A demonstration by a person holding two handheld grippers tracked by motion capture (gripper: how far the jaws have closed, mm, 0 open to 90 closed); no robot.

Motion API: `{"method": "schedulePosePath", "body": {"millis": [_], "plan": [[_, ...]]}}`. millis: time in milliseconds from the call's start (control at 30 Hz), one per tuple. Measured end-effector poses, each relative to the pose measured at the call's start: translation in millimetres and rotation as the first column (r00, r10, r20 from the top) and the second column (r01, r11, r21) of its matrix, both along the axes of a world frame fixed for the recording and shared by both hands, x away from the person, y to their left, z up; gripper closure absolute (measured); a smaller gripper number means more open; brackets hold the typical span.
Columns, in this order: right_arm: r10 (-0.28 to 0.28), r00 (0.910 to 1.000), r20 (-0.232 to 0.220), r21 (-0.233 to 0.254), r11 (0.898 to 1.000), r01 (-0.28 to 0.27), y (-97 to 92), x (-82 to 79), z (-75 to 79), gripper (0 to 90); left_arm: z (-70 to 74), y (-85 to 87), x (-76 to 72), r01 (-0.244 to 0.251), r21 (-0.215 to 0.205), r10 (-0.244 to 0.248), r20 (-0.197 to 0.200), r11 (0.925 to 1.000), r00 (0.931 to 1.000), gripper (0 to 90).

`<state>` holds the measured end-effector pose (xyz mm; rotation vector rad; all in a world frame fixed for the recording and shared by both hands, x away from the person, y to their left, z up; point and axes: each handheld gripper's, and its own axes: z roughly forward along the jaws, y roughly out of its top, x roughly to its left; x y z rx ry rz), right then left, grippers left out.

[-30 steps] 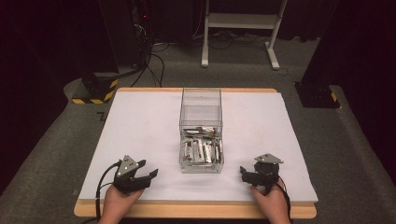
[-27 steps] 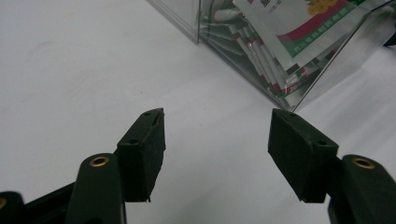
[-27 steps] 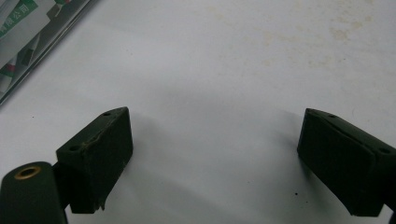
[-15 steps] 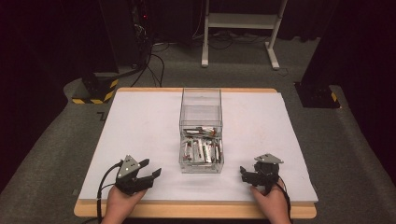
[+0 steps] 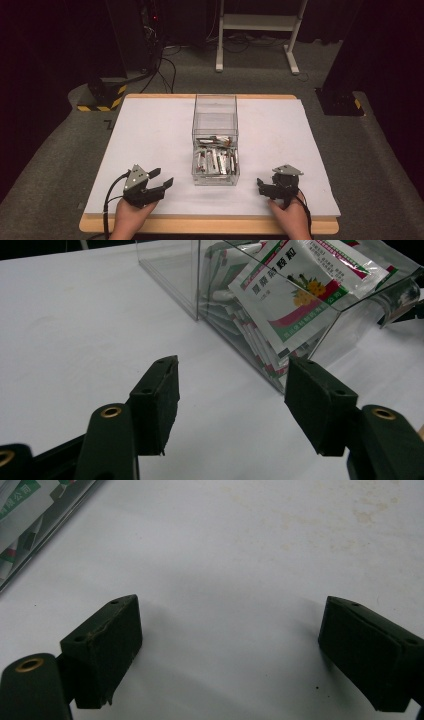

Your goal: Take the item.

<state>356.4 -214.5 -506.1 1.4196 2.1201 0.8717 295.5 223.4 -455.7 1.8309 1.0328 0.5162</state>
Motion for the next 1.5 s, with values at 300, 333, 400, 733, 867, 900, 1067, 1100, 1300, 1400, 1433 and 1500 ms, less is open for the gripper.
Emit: {"method": "schedulePosePath", "body": {"millis": [300, 333, 400, 733, 867, 900, 1067, 1100, 1300, 1400, 1433, 1500], "plan": [[0.000, 1.0000, 0.000, 0.000, 1.000, 0.000, 0.0, 0.0, 0.0, 10.2, 5.2, -4.1, 0.6, -0.007, -0.002, 0.007, 0.012, 1.0000, 0.9999, 38.9], [0.000, 1.0000, 0.000, 0.000, 1.000, 0.000, 0.0, 0.0, 0.0, 10.2, 6.7, -5.9, 0.4, -0.008, 0.000, 0.008, 0.011, 1.0000, 0.9999, 38.9], [0.000, 1.0000, 0.000, 0.000, 1.000, 0.000, 0.0, 0.0, 0.0, 10.2, 8.5, -7.2, -0.4, -0.012, 0.012, 0.012, 0.014, 0.9998, 0.9998, 38.9], [0.000, 1.0000, 0.001, -0.002, 1.000, 0.000, 0.2, -0.1, 0.0, 10.3, 17.3, -8.9, -0.4, -0.007, -0.007, 0.007, 0.024, 1.0000, 0.9997, 39.0], [0.000, 1.0000, 0.001, -0.001, 1.000, 0.000, 0.2, -0.1, 0.0, 10.3, 19.8, -12.4, 0.9, -0.001, -0.007, 0.001, 0.030, 1.0000, 0.9995, 39.0], [0.000, 1.0000, 0.001, -0.001, 1.000, 0.000, 0.2, -0.1, 0.0, 10.3, 20.5, -13.6, 1.3, 0.001, -0.010, -0.001, 0.032, 0.9999, 0.9995, 39.0], [0.000, 1.0000, 0.001, -0.001, 1.000, 0.000, 0.2, -0.1, 0.0, 10.3, 23.5, -19.8, 3.4, 0.008, -0.014, -0.008, 0.042, 0.9999, 0.9991, 39.1], [0.000, 1.0000, 0.001, -0.001, 1.000, 0.000, 0.1, -0.1, 0.0, 10.3, 24.6, -21.9, 4.6, 0.013, -0.010, -0.013, 0.045, 0.9999, 0.9989, 39.2], [0.000, 1.0000, 0.001, -0.001, 1.000, 0.000, 0.1, -0.1, 0.0, 10.2, 27.4, -30.2, 8.5, 0.027, -0.011, -0.027, 0.048, 0.9996, 0.9985, 39.9], [0.000, 1.0000, 0.001, -0.001, 1.000, 0.000, 0.1, -0.1, 0.0, 10.3, 28.3, -32.7, 10.2, 0.031, -0.007, -0.031, 0.051, 0.9995, 0.9982, 40.8], [0.000, 1.0000, 0.001, -0.001, 1.000, 0.000, 0.1, -0.1, 0.0, 10.3, 28.7, -34.4, 11.0, 0.034, -0.010, -0.034, 0.048, 0.9994, 0.9983, 40.9], [0.001, 1.0000, 0.001, -0.001, 1.000, -0.001, 0.1, -0.1, 0.0, 10.3, 29.2, -36.4, 12.4, 0.037, -0.009, -0.037, 0.050, 0.9993, 0.9981, 41.1]]}}
